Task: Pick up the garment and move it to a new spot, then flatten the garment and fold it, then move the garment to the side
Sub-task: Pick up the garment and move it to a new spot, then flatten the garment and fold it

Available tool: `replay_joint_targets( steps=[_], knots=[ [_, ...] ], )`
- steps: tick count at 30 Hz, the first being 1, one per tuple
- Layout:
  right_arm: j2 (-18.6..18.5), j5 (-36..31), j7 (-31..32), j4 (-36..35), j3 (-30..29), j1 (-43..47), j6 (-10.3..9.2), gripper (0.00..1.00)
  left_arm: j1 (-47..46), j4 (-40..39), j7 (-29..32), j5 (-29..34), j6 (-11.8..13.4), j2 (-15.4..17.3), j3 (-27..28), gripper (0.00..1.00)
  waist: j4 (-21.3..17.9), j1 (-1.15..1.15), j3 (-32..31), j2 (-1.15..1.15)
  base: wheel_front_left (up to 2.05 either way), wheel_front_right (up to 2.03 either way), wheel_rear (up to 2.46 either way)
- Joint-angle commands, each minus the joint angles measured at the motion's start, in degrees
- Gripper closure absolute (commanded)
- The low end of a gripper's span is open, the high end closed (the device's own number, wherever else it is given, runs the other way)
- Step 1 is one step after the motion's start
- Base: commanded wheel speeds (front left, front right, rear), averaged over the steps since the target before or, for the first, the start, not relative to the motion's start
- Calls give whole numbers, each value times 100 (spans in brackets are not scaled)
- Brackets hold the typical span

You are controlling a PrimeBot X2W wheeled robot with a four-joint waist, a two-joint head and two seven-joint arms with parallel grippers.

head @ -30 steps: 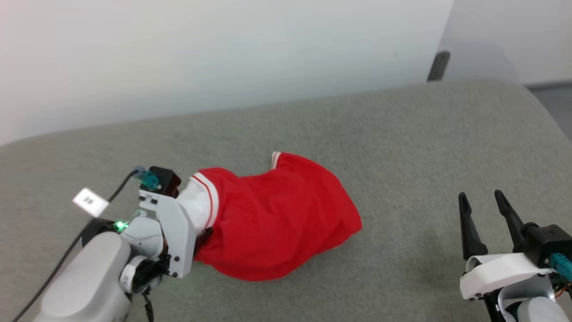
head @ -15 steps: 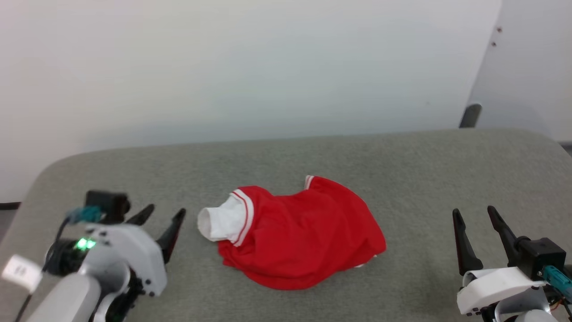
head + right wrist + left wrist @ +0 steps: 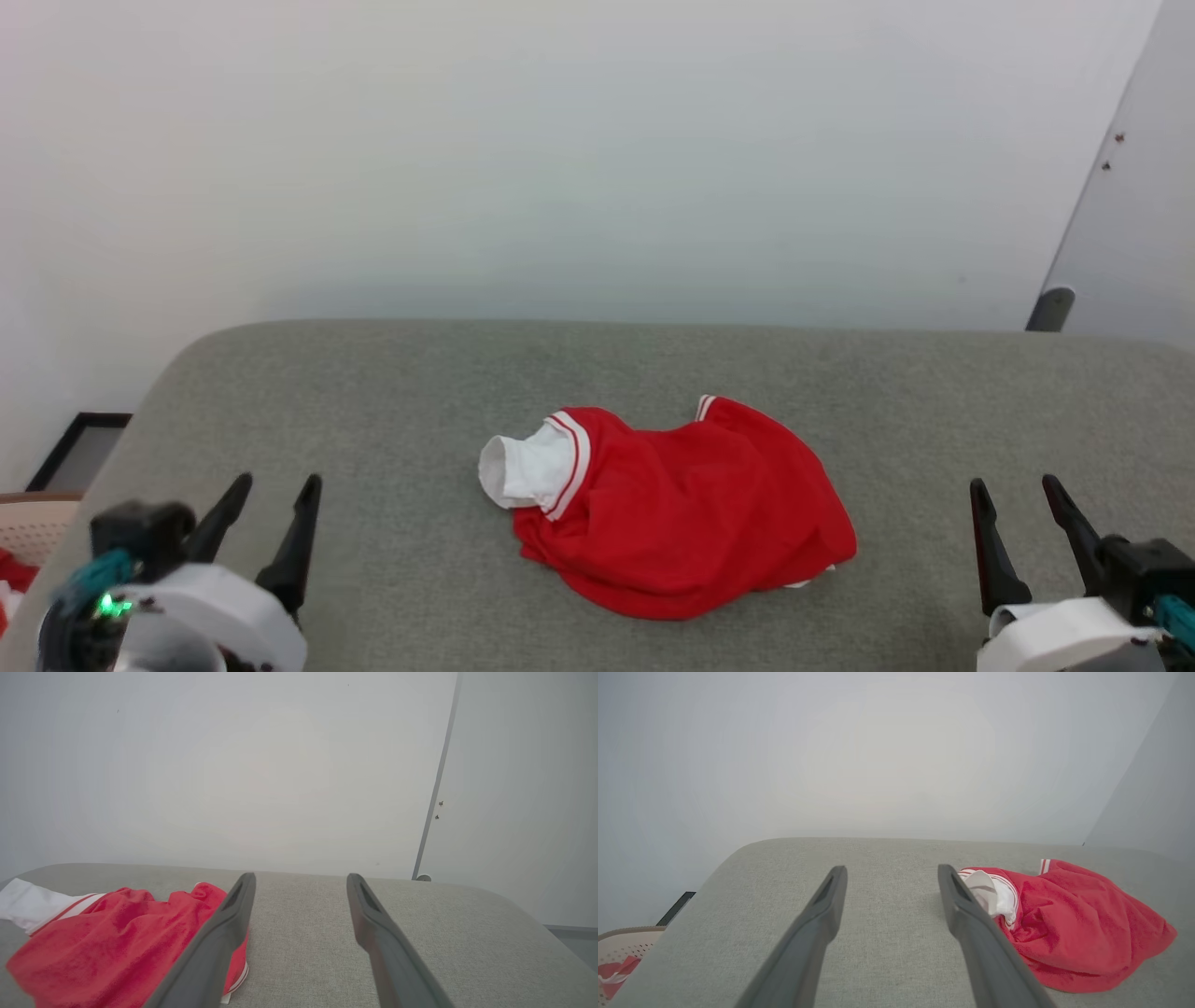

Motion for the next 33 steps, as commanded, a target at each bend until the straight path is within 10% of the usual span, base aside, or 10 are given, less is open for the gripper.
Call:
replay_joint_targets(
  steps=[1, 22, 33],
  knots=[
    [23, -6, -28, -24, -30, 145, 2, 0, 134, 33, -88, -33, 10, -10, 51, 0, 100, 0, -91, 0, 0, 0, 0],
    [130, -97, -5, -197, -112, 309, 2, 0, 482, 120, -539, -225, -72, 17, 231, 0, 258, 0, -30, 0, 0, 0, 0],
    [63, -154, 89, -344, 49, -9, 2, 0, -797, -132, 1183, -533, -392, 238, -200, 0, -41, 0, 524, 0, 0, 0, 0]
  ],
)
